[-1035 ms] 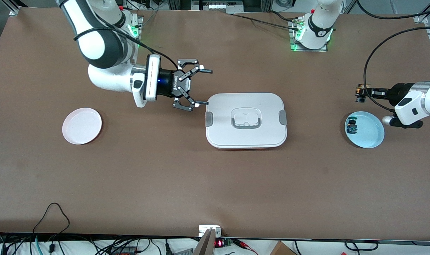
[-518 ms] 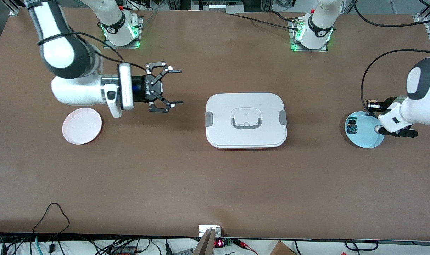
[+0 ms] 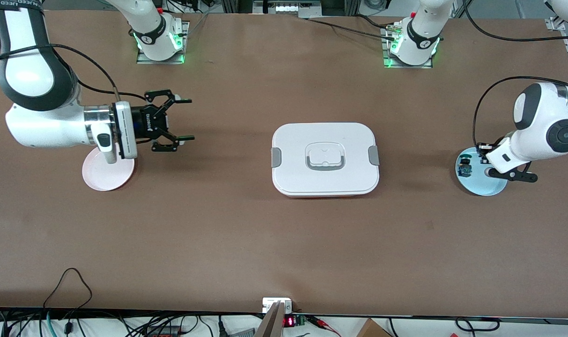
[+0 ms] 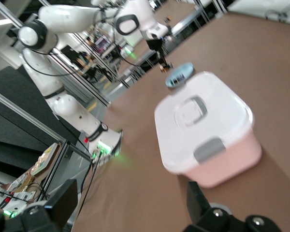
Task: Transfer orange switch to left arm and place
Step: 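Lower the switch onto the blue plate while the right gripper withdraws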
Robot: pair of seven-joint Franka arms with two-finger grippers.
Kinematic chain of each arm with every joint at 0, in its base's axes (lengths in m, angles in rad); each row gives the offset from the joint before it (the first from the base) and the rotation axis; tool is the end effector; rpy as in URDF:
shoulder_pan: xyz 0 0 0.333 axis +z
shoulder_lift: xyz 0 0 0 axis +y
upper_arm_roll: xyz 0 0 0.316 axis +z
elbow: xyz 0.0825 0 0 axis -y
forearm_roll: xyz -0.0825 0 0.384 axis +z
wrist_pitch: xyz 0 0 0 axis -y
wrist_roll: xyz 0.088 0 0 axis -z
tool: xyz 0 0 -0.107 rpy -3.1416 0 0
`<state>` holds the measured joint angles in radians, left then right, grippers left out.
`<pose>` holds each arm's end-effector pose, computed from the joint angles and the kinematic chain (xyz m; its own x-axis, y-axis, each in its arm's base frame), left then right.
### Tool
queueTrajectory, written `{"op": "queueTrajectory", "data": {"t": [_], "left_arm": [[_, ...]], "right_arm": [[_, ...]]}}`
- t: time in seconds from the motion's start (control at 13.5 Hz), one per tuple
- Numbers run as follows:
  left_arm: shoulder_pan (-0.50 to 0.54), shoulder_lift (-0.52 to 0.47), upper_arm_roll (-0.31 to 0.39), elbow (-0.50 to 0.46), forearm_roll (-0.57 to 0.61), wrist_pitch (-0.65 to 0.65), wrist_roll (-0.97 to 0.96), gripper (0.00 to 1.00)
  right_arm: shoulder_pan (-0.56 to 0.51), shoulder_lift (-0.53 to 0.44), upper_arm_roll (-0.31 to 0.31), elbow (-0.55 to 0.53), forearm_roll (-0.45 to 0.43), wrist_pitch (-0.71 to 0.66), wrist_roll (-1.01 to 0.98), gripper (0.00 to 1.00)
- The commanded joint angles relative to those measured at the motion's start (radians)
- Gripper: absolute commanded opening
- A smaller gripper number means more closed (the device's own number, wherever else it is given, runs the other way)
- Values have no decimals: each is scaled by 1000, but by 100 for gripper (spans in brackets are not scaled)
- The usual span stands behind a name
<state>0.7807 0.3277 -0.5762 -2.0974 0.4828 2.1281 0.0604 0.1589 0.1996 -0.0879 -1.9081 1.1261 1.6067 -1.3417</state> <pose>0.5378 0.1355 0.2705 0.9595 -0.1330 -0.2483 -0.1730 -0.9739 -0.1470 0.5632 0.1364 0.4143 0.6136 0.4685 0.6356 0.7479 -0.0866 -0.6581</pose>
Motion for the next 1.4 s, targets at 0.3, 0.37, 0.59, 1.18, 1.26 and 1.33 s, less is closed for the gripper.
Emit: {"op": "queueTrajectory", "data": {"t": [0.3,0.37,0.59,1.18,1.26,1.33], "left_arm": [[110,109,-7,-42,176,228,-2,0],[123,122,-7,-41,190,233,-2,0],[120,123,-7,-38,191,231,-2,2],[114,172,-7,17,270,228,1,12],[115,180,-7,23,270,228,2,20],[114,186,-7,31,272,228,2,26]], "right_arm": [[2,-20,-49,59,-242,-4,598,100],[4,-20,-50,84,-311,-4,669,100],[7,-20,-50,92,-475,-4,853,100],[47,-20,-41,250,-1118,-68,1227,100],[45,-20,-43,273,-1173,-71,1234,100],[44,-20,-43,312,-1228,-85,1256,100]]}}
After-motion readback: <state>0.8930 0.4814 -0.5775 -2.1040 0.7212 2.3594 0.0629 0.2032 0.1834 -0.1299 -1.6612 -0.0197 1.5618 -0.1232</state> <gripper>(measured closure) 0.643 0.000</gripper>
